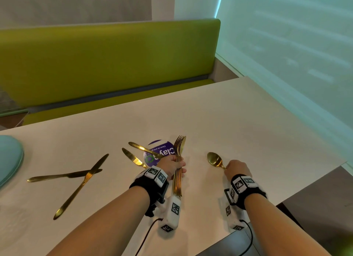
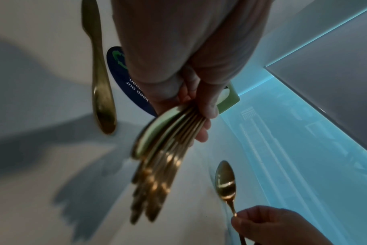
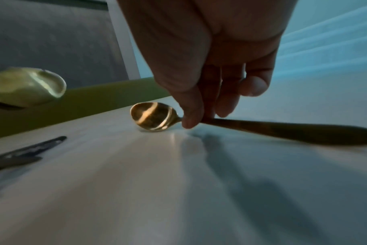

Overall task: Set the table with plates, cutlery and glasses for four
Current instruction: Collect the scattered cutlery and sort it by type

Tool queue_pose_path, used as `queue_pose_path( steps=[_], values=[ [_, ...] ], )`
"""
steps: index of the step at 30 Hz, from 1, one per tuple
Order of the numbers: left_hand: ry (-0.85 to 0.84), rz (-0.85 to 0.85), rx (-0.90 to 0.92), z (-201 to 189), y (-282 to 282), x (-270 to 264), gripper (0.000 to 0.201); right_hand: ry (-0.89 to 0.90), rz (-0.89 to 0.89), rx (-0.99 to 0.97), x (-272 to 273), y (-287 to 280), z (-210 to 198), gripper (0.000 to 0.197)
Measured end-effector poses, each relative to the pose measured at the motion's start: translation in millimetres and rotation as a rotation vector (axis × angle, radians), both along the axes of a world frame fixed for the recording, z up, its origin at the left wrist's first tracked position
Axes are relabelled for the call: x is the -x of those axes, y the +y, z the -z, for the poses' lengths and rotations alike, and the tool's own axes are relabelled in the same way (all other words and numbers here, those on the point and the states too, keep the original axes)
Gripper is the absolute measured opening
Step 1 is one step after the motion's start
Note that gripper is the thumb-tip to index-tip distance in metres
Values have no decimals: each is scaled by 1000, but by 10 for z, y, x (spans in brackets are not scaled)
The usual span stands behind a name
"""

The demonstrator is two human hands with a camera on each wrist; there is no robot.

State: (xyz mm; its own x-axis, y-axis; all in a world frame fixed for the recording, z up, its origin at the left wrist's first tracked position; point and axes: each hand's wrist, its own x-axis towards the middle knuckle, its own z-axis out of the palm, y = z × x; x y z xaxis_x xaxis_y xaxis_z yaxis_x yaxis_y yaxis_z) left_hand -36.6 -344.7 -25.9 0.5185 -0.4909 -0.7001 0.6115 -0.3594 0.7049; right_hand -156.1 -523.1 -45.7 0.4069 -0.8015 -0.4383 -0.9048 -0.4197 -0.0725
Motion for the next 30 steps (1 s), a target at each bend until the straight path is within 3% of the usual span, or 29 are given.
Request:
queue_pose_path(
  steps=[3,5,8,11,14,22,30],
  values=[
    [-6,-13,6,1,31,-4,31,-105,1,-74,-159,79,-96,26],
    [-13,-32,16,-4,60,-11,30,-275,51,-165,-266,171,-163,25],
    [0,-54,43,-33,135,-25,30,-577,201,-430,-389,426,-255,14],
    [17,-36,82,-70,254,-32,27,-718,307,-696,-457,721,-313,8],
    [6,-14,125,-100,440,-24,23,-738,316,-794,-487,1038,-361,8],
    [-4,11,197,-120,1328,56,13,-742,278,-819,-422,2021,-411,17],
    [-75,93,166,-127,2489,243,27,-780,329,-730,-193,3205,-391,13]
  ],
)
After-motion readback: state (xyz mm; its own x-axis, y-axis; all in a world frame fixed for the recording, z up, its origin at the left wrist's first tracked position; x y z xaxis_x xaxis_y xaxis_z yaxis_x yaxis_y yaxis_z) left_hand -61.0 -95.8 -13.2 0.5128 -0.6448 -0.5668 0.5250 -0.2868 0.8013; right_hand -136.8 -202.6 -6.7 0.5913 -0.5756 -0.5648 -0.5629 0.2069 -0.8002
